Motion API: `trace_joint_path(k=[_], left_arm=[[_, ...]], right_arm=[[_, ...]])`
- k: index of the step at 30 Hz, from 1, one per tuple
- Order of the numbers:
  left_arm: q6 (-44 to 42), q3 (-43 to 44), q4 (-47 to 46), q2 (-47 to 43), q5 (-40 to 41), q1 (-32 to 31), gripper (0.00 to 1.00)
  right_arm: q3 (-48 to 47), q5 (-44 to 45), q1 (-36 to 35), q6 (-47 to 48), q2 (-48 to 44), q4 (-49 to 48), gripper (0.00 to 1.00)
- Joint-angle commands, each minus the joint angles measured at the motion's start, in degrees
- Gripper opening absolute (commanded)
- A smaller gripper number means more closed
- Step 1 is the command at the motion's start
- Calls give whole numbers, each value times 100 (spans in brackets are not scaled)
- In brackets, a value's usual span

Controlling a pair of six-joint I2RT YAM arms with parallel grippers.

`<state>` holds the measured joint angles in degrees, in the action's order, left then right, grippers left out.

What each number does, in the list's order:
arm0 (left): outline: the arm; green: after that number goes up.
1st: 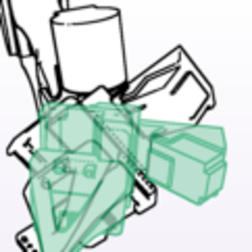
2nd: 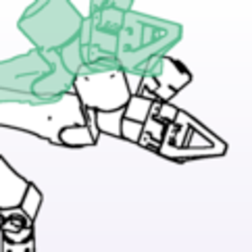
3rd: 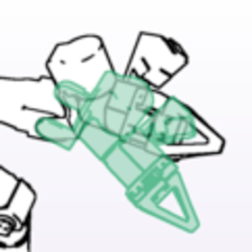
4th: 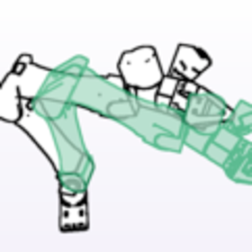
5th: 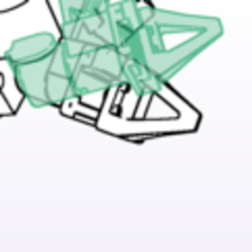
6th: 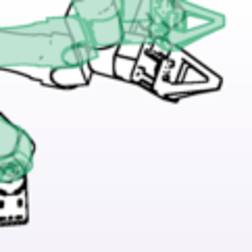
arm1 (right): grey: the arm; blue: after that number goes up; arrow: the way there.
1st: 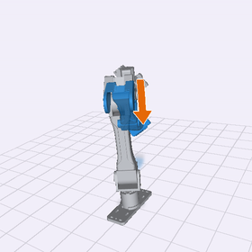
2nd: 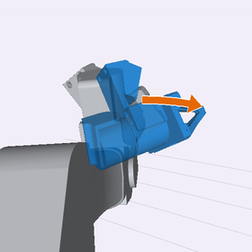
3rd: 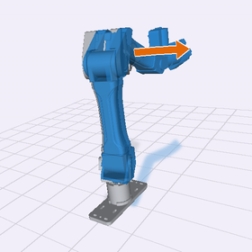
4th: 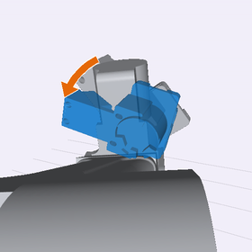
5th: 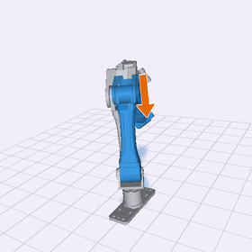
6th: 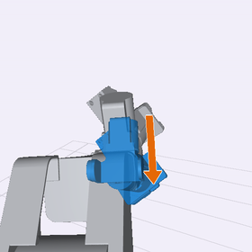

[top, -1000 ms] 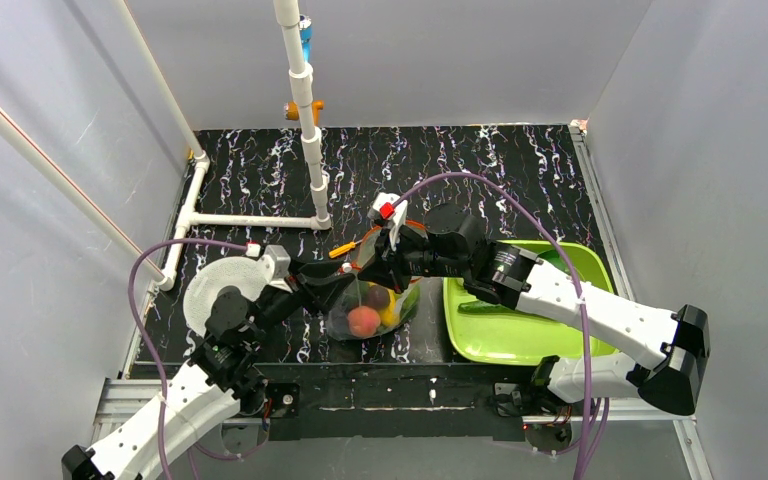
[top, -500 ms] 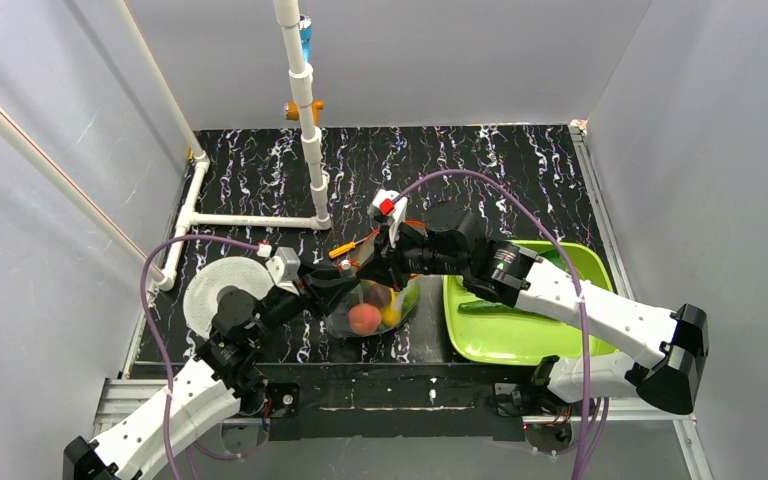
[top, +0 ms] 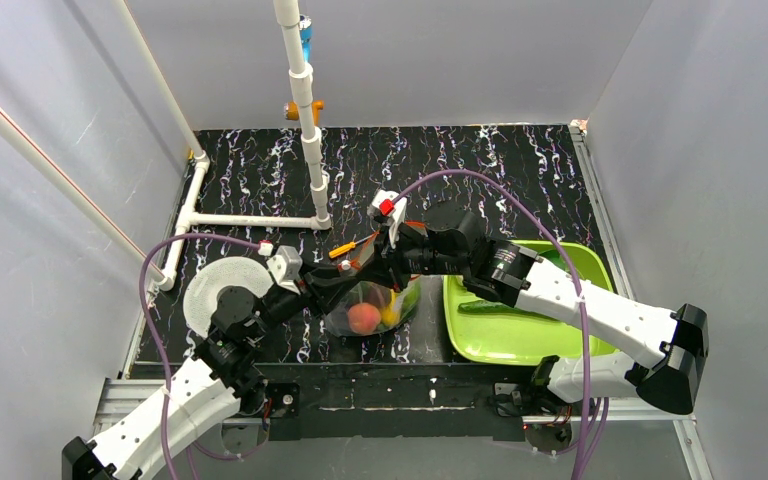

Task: Place the food in the zip-top bag and seal the zipper
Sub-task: Adjust the zipper food storage bag at the center of the board, then zip the zipper food storage bag at the center of the board.

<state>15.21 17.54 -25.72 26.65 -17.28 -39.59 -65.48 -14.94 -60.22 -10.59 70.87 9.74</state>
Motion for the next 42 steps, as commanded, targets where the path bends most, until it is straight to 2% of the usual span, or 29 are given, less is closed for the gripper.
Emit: trace_joint_path(k=[1,3,6,7,10,12,17,20,24,27,30,42], left_arm=[[-300,335,14,84,-85,-17,22],[-352,366,48,124,-161,-15,18],[-386,364,146,85,-158,-18,1],[-387,358,203,52,-146,-19,0],[-375,332,359,-109,-189,-16,0],[-361,348,476,-210,-234,-18,0],[-490,582,806,-301,-520,-17,0],[-564,788,1192,-253,-721,-20,0],[-500,855,1350,-148,-932,-19,0],[-482,935,1415,-78,-1020,-18,0],[-539,1060,1549,-37,-1049,-17,0],[-581,1026,1550,-149,-1086,-21,0]], right_arm=[[-344,-176,10,-57,-16,-223,1],[-356,-207,8,-57,0,-207,1],[-444,-202,5,-19,44,-43,1],[-527,-138,7,36,72,129,5],[-933,109,6,430,167,1006,35],[-1256,156,-21,841,270,1512,45],[-2113,-197,-163,2034,536,2391,59],[-2098,-635,-167,2593,517,2267,67],[-1780,-1495,-149,3083,399,1645,80],[-1863,-1943,-148,3277,566,1588,81],[-2152,-1842,-148,3299,812,1762,78],[-2071,-1748,-140,3212,1039,1763,50]])
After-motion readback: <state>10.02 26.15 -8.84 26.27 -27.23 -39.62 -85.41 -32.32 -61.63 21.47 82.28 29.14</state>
